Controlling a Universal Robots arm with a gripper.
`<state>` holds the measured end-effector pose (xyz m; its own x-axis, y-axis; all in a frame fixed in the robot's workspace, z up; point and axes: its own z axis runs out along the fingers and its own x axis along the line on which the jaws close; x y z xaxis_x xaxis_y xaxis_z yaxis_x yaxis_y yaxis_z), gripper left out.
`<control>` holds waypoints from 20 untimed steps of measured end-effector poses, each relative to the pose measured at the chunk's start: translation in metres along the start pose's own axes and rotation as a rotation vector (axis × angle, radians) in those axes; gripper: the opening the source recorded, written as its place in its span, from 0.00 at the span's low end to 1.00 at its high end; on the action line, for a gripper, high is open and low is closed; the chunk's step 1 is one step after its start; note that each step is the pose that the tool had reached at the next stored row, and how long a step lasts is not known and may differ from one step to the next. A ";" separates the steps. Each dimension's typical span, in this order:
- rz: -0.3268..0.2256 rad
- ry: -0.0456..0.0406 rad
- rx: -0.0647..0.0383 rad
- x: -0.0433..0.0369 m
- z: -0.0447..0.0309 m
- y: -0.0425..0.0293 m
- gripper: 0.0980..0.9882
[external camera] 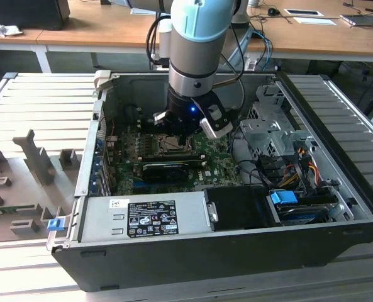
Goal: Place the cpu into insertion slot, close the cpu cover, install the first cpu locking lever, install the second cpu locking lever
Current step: 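Install the second cpu locking lever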
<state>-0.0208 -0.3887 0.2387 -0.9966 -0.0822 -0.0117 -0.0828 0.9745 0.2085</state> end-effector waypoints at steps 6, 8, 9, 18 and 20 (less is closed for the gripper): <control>-0.001 -0.0005 -0.010 0.0083 0.0011 -0.0032 0.01; -0.002 -0.0003 -0.010 0.0115 0.0012 -0.0046 0.01; -0.003 -0.0003 -0.010 0.0124 0.0013 -0.0053 0.01; -0.003 -0.0001 -0.010 0.0148 0.0011 -0.0077 0.01; -0.004 -0.0003 -0.012 0.0197 0.0016 -0.0080 0.01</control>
<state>-0.0397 -0.3978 0.2352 -0.9962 -0.0857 -0.0128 -0.0864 0.9716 0.2203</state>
